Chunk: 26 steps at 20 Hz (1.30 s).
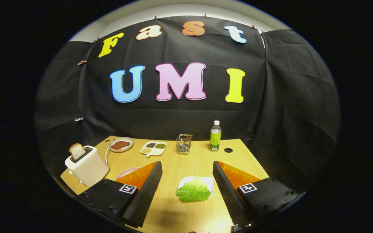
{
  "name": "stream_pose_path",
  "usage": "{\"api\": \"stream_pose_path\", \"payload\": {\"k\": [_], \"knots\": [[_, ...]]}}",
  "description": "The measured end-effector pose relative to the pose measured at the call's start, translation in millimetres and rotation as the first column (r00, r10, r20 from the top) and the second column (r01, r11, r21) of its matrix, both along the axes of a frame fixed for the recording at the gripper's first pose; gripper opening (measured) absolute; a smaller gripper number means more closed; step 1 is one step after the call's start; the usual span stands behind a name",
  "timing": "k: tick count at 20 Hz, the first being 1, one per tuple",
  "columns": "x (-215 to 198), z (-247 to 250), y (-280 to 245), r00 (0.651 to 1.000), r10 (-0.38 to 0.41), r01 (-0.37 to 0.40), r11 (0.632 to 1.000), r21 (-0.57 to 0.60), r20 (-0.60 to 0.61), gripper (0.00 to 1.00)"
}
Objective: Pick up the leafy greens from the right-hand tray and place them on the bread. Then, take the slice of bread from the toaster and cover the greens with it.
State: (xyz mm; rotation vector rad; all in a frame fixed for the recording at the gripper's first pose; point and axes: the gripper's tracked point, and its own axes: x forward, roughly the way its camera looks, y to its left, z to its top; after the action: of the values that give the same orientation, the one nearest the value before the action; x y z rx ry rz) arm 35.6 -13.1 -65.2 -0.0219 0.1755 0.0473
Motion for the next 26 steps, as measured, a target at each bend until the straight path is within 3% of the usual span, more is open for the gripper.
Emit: {"api": "stream_pose_path", "payload": {"k": [14,20,26], "knots": [[77.7,-112.6,-15.5,0.960,0.037,-0.027,0.999,0.041,-0.278,0.98],[116.7,-182.4,-23.8,0.910,0.018,-0.025,1.000,-0.011,-0.414,0.99],[125.0,-232.8,-34.7,0.854,0.003,-0.001,1.000,0.004,-0.521,0.99]]}}
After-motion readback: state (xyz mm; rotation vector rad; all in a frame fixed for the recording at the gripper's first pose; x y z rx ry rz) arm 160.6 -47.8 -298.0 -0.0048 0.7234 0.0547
